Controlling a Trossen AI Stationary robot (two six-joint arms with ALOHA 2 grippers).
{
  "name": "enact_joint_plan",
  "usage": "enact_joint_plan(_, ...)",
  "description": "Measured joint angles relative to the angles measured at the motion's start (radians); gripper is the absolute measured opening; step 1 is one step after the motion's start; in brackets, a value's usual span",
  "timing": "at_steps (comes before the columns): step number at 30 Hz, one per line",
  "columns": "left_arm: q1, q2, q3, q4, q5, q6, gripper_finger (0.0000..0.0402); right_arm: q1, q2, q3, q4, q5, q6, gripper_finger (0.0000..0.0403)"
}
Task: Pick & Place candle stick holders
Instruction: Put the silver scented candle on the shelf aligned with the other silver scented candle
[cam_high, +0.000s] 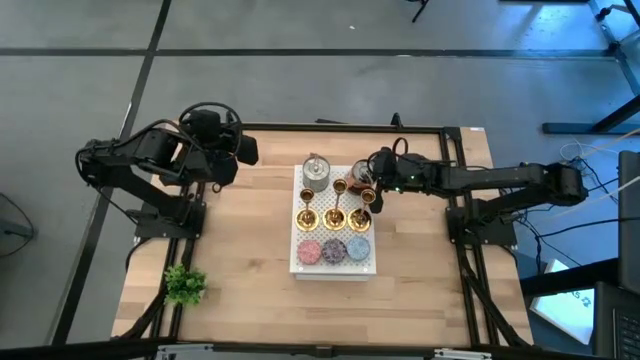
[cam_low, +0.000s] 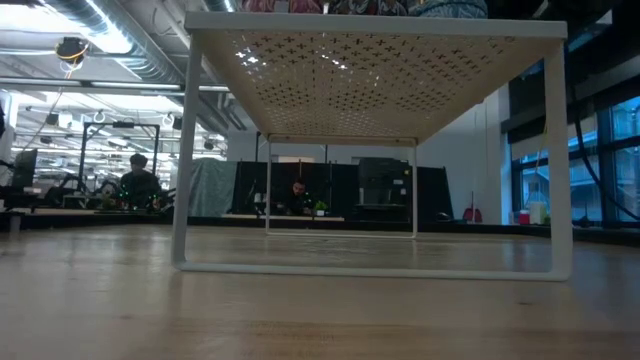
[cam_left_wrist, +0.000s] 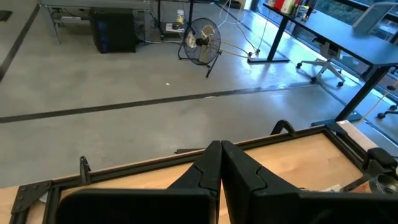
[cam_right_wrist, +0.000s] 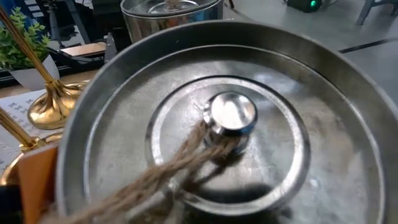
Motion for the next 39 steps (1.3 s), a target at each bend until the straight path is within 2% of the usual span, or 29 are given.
enact_joint_plan(9,-0.002,0.0,0.0,0.0,0.011,0.001,0.0004,0.001,0.018,0.002,0.029,-0.002,-0.012,0.0357)
enact_joint_plan(13,-0.003,0.0,0.0,0.0,0.013,0.001,0.0004,0.002,0.018,0.001,0.03,0.036,-0.01,0.0384)
enact_joint_plan(15,-0.003,0.0,0.0,0.0,0.013,0.001,0.0004,0.002,0.018,0.001,0.034,0.037,-0.009,0.0383)
enact_joint_plan(21,-0.015,0.0,0.0,0.0,0.014,0.007,0.0004,0.003,0.018,0.001,0.035,-0.005,-0.009,0.0363)
enact_joint_plan(30,-0.024,0.0,0.001,0.001,0.009,0.007,0.0004,0.008,0.018,0.001,0.039,0.0,0.001,0.0382)
enact_joint_plan(33,-0.024,0.0,0.001,0.001,0.009,0.007,0.0004,0.008,0.018,0.001,0.038,-0.001,0.058,0.0383)
enact_joint_plan(39,-0.024,0.0,0.001,0.001,0.009,0.007,0.0004,0.009,0.018,0.001,0.038,-0.062,0.07,0.0384)
